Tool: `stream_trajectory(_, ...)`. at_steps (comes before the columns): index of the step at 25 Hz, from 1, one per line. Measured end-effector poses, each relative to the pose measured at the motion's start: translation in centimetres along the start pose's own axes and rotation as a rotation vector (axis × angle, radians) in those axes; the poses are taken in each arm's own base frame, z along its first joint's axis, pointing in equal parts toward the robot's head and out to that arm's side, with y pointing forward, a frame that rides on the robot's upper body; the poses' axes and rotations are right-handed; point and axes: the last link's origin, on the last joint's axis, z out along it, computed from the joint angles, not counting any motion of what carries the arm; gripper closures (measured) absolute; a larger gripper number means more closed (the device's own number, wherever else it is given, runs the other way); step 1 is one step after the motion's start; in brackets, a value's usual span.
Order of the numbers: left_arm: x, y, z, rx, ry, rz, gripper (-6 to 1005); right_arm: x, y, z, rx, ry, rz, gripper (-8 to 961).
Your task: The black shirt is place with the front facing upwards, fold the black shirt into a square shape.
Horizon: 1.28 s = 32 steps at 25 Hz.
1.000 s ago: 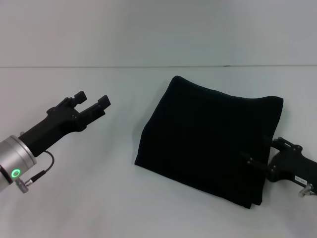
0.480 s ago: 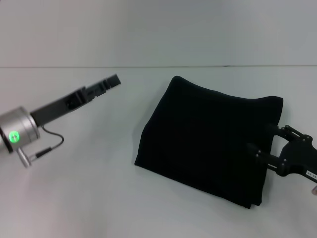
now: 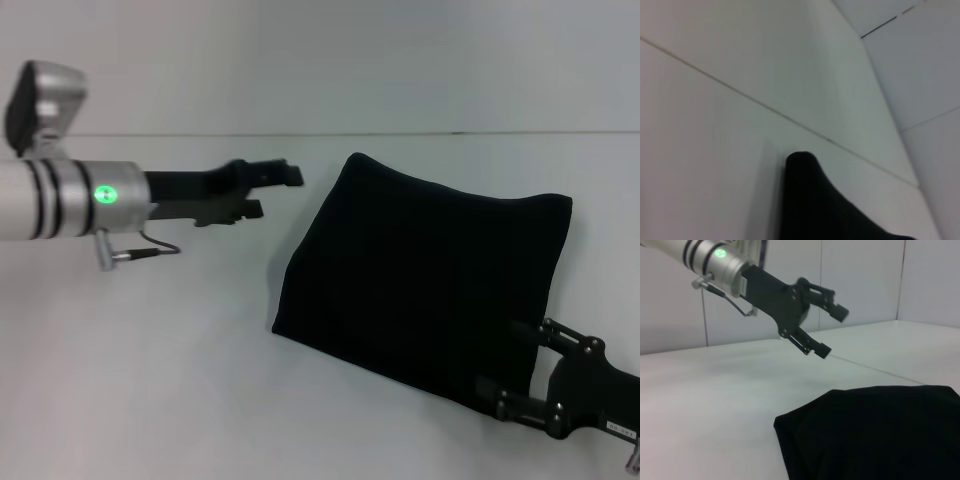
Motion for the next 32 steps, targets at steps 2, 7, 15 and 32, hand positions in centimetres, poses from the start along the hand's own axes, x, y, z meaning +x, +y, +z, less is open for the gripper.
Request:
stream_trajectory(2,-0.1,0.3,1.2,0.046,-0.011,0.032,77,0.2,0.1,-0.3,0.005,0.0,0.005,102)
stream_trajectory(7,-0.7,0.5,3.6,0.135,-0.001,0.093,77,0.4,0.3,-0.5,0.007,0.002,0.011,102)
stream_trajectory(15,-2.0,0.9,5.5,0.151,0.022,0.091,77,0.7,0.6,-0.8,0.009,0.005,0.026,101)
stream_trajectory(32,-3.8,1.4,6.8,0.159,-0.021,0.133,76,0.9,0.8,-1.0,0.008,0.008,0.033,101)
